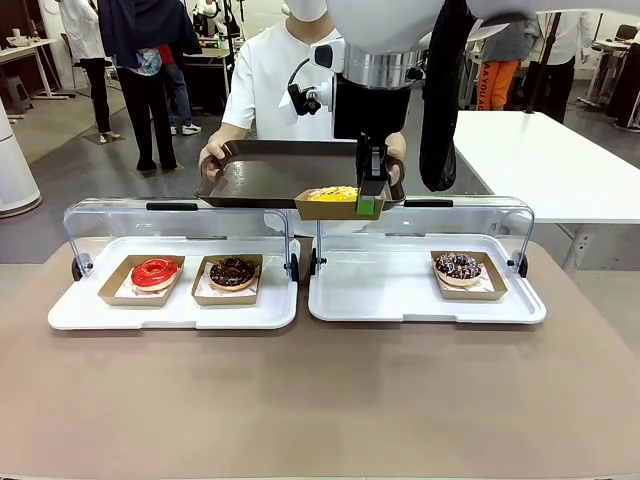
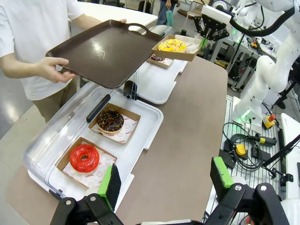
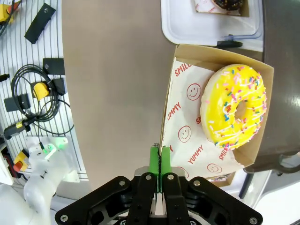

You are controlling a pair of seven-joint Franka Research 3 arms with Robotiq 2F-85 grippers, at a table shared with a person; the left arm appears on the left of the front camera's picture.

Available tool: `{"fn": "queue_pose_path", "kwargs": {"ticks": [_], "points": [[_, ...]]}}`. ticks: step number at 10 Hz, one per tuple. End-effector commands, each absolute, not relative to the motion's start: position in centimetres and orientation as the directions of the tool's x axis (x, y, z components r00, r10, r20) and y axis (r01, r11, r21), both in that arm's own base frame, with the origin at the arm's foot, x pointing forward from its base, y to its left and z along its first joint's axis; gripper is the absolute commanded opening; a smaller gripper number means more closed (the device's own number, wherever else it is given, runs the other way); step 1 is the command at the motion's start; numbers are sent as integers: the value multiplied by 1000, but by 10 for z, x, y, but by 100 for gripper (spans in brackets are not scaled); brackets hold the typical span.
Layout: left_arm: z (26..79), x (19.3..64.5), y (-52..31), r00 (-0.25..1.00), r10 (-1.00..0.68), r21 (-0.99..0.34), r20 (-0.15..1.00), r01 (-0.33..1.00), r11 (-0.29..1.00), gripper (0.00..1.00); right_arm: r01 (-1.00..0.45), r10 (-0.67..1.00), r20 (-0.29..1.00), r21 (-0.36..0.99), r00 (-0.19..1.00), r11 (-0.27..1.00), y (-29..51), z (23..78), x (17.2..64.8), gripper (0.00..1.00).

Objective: Provide the desired donut to the person.
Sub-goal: Place the picked Paper togo box onto the Handle tray extended by the person.

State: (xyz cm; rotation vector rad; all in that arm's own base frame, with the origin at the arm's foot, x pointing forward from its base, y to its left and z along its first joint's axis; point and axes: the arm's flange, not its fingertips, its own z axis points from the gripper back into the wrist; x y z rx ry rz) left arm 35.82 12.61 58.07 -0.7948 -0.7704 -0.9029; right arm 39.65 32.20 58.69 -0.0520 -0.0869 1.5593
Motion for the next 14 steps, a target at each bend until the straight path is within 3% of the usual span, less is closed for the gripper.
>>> {"fn": "queue_pose_path", "kwargs": {"ticks": [1, 5, 8, 11, 14], "points": [[582, 358, 126, 395, -359, -253, 846, 889, 382, 100, -997, 999, 33, -82, 12, 15, 323, 588, 395, 0], [582, 358, 126, 395, -359, -253, 846, 889, 382, 100, -996, 1000, 23, -88, 9, 11, 322, 587, 396, 1], [582, 358, 126, 395, -359, -253, 846, 889, 382, 100, -974, 995, 84, -222, -62, -42, 343, 652, 364, 1], [582, 358, 126, 395, -359, -253, 846, 889, 382, 100, -967, 996, 58, -251, -71, -54, 344, 674, 395, 1], [582, 358, 126, 395, -359, -253, 846, 889, 382, 100, -971, 986, 66, -197, -153, -137, 330, 665, 464, 1]]}}
